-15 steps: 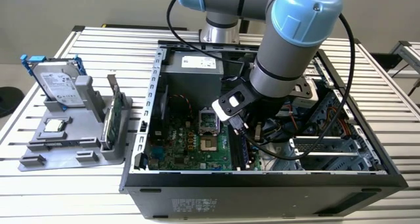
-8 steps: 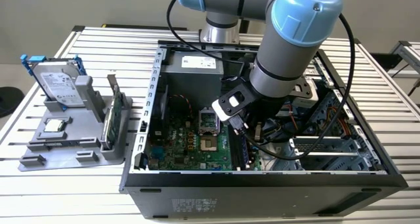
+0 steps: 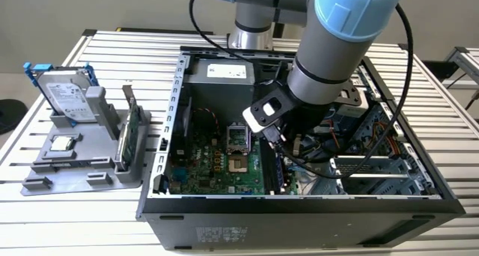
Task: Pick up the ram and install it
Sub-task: 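Press down the ram until it locks into place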
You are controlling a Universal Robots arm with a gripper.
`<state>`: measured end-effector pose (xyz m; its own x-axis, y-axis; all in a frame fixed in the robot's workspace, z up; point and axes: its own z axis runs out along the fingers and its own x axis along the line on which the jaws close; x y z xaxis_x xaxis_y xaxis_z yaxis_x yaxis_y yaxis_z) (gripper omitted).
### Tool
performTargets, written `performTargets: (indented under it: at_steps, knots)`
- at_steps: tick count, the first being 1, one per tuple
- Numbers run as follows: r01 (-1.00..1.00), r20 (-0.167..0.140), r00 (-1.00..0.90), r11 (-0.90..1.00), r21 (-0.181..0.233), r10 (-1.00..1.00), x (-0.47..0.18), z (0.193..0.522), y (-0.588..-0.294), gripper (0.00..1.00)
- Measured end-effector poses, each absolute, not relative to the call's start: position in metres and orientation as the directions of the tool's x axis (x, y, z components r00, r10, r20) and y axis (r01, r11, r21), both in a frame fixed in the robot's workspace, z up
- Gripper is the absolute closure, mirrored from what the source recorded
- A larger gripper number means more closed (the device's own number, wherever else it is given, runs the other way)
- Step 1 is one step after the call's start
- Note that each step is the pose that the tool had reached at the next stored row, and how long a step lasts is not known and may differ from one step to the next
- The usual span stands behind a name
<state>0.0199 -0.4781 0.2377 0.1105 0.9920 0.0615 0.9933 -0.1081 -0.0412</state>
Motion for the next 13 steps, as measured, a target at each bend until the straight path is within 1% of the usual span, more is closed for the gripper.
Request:
performTargets:
  at_steps: [13]
  knots:
    - [0.993, 0.061, 0.111, -0.108, -0.041, 0.992, 0.02, 0.297, -0.478, 1.0]
